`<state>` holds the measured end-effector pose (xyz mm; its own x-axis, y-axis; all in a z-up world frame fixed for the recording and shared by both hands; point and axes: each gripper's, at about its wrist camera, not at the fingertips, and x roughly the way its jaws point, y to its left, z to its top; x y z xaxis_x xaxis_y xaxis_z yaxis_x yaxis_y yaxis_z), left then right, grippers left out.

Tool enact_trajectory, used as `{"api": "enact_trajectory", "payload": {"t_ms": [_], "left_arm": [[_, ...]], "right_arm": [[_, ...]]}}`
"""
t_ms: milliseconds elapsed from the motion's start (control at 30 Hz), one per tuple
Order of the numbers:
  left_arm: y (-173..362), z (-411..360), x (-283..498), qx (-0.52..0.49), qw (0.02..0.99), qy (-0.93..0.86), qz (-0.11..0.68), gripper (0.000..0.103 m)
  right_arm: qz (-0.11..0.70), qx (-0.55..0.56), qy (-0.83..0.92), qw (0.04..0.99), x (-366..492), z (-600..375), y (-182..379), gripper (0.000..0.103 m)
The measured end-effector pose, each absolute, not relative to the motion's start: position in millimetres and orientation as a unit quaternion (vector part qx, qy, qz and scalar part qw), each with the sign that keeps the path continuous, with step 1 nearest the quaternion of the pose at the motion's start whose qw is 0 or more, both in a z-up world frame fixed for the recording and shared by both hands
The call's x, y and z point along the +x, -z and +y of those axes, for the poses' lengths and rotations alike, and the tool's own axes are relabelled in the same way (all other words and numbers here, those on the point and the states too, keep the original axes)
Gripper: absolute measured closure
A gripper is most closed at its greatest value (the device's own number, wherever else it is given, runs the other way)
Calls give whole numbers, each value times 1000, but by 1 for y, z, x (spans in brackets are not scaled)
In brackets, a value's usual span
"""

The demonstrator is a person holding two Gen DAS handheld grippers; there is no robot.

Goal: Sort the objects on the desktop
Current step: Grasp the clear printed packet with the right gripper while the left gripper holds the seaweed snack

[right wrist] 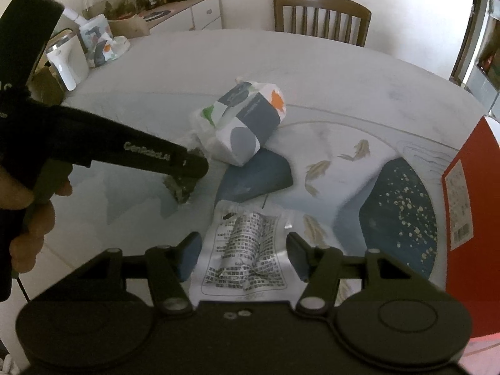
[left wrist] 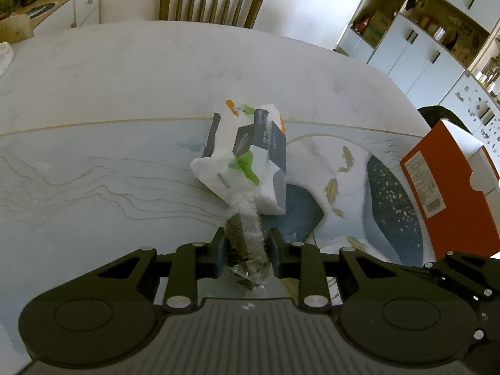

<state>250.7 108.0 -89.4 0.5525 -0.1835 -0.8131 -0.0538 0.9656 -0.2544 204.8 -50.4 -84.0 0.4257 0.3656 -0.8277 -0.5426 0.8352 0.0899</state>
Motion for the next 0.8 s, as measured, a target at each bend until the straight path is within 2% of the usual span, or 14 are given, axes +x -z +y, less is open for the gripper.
{"api": "enact_trajectory", "payload": {"t_ms": [800], "left_arm": [[55,90,225,-140,876,68,456,76]], "right_arm": [[445,-42,-262,856,196,-90,48,47]]}}
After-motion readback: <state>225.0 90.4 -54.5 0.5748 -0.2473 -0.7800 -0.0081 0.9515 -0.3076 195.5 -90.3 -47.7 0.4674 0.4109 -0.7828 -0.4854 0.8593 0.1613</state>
